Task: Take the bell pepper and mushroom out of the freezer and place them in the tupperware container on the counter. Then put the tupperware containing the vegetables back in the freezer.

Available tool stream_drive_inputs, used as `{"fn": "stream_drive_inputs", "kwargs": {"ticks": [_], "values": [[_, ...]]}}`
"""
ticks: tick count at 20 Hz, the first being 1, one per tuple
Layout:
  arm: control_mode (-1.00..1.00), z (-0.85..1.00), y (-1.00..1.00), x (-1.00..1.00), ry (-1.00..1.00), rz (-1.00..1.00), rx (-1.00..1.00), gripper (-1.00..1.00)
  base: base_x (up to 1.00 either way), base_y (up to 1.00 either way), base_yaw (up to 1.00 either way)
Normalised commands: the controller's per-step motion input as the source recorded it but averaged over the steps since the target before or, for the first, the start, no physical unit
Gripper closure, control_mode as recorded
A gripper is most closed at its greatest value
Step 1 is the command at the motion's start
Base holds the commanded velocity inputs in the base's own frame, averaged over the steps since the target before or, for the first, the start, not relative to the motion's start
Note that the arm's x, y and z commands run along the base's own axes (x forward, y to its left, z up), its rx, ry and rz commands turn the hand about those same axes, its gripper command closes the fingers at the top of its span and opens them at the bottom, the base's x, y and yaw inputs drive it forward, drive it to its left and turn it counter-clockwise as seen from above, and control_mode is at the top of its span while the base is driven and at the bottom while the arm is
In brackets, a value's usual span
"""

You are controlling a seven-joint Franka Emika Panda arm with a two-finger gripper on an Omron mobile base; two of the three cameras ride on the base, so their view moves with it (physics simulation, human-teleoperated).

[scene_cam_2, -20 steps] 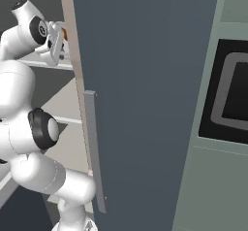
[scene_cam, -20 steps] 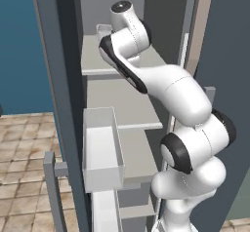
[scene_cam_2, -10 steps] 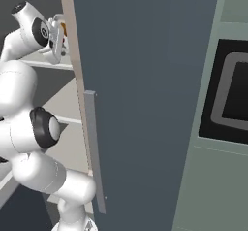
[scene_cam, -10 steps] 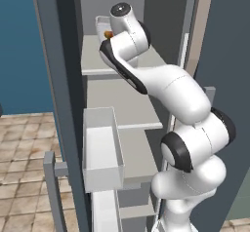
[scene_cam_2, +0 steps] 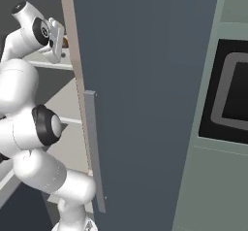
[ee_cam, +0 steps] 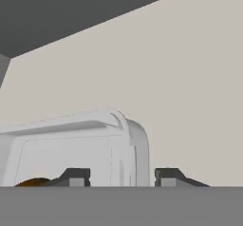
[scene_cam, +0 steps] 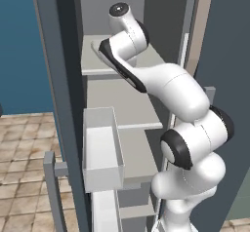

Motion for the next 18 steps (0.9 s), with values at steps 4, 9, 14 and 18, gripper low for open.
{"fn": "stream_drive_inputs", "kwargs": {"ticks": [4,9,14,18], "values": [[-1.0,0.0,0.0,0.0,0.0,-0.03,0.0,-1.0,0.0,0.0,0.0],[-1.0,0.24,0.0,-0.56,-0.16,0.0,0.0,-1.0,0.0,0.0,0.0],[-1.0,0.39,-0.05,-1.0,-0.28,0.0,0.0,-1.0,0.0,0.0,0.0],[-1.0,0.17,-0.29,-1.0,-0.22,0.0,0.0,-1.0,0.0,0.0,0.0]]}}
